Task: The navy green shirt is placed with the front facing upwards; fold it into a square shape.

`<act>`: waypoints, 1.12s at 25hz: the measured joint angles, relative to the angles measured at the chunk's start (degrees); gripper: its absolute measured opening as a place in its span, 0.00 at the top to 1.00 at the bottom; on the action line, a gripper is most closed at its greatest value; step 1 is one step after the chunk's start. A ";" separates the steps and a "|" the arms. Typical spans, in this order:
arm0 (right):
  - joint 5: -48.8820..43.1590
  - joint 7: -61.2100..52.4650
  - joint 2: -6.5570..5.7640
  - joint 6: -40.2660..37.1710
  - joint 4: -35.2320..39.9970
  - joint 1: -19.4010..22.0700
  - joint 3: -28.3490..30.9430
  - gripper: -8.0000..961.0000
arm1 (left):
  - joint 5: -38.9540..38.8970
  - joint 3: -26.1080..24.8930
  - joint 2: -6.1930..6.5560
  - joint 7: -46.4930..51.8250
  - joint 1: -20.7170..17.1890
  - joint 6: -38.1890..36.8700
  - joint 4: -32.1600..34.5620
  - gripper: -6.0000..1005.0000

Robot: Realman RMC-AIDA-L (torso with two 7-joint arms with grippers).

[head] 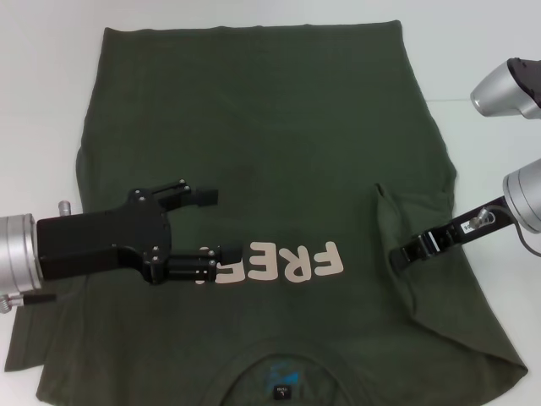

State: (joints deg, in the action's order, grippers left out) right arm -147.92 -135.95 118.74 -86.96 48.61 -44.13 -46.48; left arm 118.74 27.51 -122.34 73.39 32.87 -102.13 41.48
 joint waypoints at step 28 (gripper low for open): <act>36.52 35.95 -4.56 -5.83 -4.81 10.08 10.44 0.20 | -2.25 -1.16 0.11 3.12 -0.26 0.76 0.24 0.06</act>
State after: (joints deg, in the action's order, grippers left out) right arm -111.40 -100.00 114.18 -92.79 43.80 -34.04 -36.04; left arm 116.49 26.35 -122.23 76.51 32.60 -101.37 41.72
